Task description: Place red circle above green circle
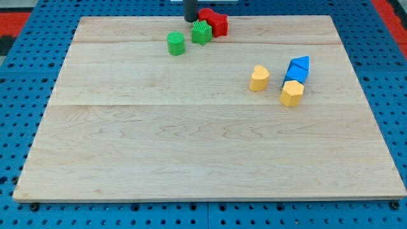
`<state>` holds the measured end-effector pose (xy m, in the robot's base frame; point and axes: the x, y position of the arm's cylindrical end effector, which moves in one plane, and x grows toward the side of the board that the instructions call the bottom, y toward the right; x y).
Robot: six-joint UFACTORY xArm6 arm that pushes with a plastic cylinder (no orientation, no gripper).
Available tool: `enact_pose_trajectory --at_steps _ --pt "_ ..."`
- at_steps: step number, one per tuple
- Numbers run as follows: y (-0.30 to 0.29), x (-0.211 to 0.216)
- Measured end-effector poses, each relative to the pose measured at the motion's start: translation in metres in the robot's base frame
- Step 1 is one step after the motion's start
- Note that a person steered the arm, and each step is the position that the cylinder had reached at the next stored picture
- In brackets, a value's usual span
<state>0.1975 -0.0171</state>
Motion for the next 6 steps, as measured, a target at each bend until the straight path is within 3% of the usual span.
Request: enact_pose_trajectory --at_steps 3,5,6 --pt "0.020 0.017" --pt "-0.098 0.040" --pt "-0.118 0.089"
